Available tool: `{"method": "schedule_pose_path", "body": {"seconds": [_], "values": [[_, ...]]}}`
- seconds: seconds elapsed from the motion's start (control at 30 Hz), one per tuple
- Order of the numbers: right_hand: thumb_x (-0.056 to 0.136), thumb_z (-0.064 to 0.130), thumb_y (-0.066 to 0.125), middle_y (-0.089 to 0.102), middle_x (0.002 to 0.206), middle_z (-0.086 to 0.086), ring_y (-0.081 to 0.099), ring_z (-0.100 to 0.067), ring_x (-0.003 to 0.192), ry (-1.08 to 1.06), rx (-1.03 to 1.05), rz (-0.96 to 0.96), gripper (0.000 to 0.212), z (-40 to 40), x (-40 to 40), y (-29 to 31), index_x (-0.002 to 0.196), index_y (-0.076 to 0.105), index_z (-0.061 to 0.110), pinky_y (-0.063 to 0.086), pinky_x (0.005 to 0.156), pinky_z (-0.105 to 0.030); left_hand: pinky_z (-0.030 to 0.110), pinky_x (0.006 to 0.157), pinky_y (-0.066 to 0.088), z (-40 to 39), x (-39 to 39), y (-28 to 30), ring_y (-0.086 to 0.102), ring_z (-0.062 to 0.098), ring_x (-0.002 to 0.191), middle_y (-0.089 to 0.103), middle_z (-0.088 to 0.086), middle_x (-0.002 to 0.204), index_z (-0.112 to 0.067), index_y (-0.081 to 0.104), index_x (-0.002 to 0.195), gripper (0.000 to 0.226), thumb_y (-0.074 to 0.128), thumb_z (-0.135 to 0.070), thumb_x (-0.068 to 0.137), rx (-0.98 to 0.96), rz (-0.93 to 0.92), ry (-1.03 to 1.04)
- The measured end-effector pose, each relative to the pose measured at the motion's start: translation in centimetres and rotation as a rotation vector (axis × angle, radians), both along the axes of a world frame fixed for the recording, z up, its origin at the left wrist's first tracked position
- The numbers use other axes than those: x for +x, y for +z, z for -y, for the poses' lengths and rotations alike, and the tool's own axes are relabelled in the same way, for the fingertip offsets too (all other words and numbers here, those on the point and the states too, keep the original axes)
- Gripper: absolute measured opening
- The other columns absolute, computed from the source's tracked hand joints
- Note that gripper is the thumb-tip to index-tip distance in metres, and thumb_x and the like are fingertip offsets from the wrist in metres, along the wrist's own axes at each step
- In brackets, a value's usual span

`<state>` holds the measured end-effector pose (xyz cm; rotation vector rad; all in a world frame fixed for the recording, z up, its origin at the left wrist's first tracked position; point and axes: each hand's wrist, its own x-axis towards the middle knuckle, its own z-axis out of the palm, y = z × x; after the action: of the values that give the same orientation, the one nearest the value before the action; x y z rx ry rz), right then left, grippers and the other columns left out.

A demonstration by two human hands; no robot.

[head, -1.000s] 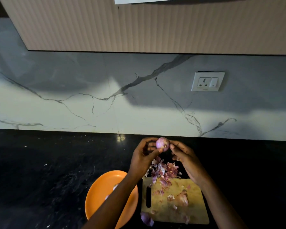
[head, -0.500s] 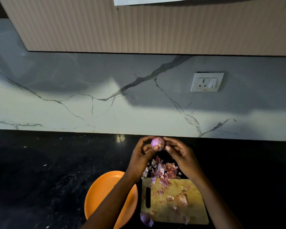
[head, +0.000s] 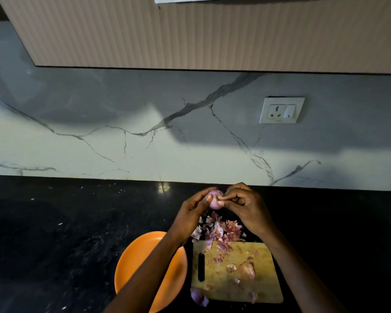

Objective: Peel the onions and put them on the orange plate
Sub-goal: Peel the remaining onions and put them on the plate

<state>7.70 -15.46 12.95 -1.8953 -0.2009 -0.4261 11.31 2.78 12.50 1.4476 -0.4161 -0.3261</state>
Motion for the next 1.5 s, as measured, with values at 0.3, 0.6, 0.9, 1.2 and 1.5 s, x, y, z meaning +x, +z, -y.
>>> {"method": "schedule_pose_path", "body": {"seconds": [0.3, 0.6, 0.9, 1.2, 1.5], "values": [[0.09, 0.004, 0.072, 0.068, 0.096, 0.007, 0.067, -0.012, 0.092, -0.097, -0.001, -0.007, 0.022, -1.3, 0.2, -0.8, 0.094, 0.07, 0.026, 0.054, 0.082, -0.026, 0.038, 0.102, 0.052, 0.7, 0.3, -1.1, 0.063, 0.026, 0.12, 0.067, 0.01, 0.126, -0.01, 0.059, 0.134, 0.035, 0.041, -0.022, 0.107, 0.029, -0.039, 0.008], [0.096, 0.022, 0.067, 0.068, 0.102, 0.01, 0.065, -0.011, 0.091, -0.095, -0.022, -0.056, 0.011, -0.4, 0.1, -0.1, 0.105, 0.072, 0.026, 0.052, 0.081, -0.026, 0.029, 0.077, 0.048, 0.9, 0.5, -0.7, 0.062, 0.019, 0.09, 0.071, 0.013, 0.108, -0.016, 0.069, 0.118, 0.046, 0.031, -0.038, 0.109, 0.021, -0.197, 0.005], [0.098, 0.014, 0.063, 0.063, 0.122, 0.007, 0.061, -0.005, 0.116, 0.131, -0.151, -0.136, 0.033, 0.1, 0.3, 0.8, 0.127, 0.067, 0.029, 0.048, 0.1, -0.022, 0.033, 0.076, 0.048, 0.6, 1.2, -1.0, 0.063, 0.022, 0.089, 0.071, 0.021, 0.11, -0.013, 0.067, 0.122, 0.053, 0.033, -0.05, 0.106, 0.099, -0.328, -0.067], [0.078, 0.01, 0.084, 0.074, 0.105, -0.003, 0.07, -0.011, 0.084, 0.13, -0.071, -0.279, 0.061, 0.2, 0.0, -0.5, 0.124, 0.062, 0.043, 0.059, 0.081, -0.037, 0.034, 0.068, 0.043, 0.5, 1.2, -1.2, 0.054, 0.024, 0.079, 0.064, 0.015, 0.094, -0.004, 0.057, 0.126, 0.069, 0.037, -0.064, 0.098, 0.119, -0.313, -0.121], [0.067, 0.02, 0.093, 0.065, 0.112, 0.006, 0.065, -0.012, 0.081, -0.051, -0.191, -0.065, 0.057, 0.5, 0.0, -0.8, 0.118, 0.068, 0.023, 0.056, 0.068, -0.025, 0.013, 0.065, 0.048, 0.8, 1.1, -0.6, 0.067, -0.001, 0.08, 0.07, 0.002, 0.105, -0.019, 0.063, 0.122, 0.027, 0.046, -0.01, 0.103, 0.153, -0.138, -0.11]]}}
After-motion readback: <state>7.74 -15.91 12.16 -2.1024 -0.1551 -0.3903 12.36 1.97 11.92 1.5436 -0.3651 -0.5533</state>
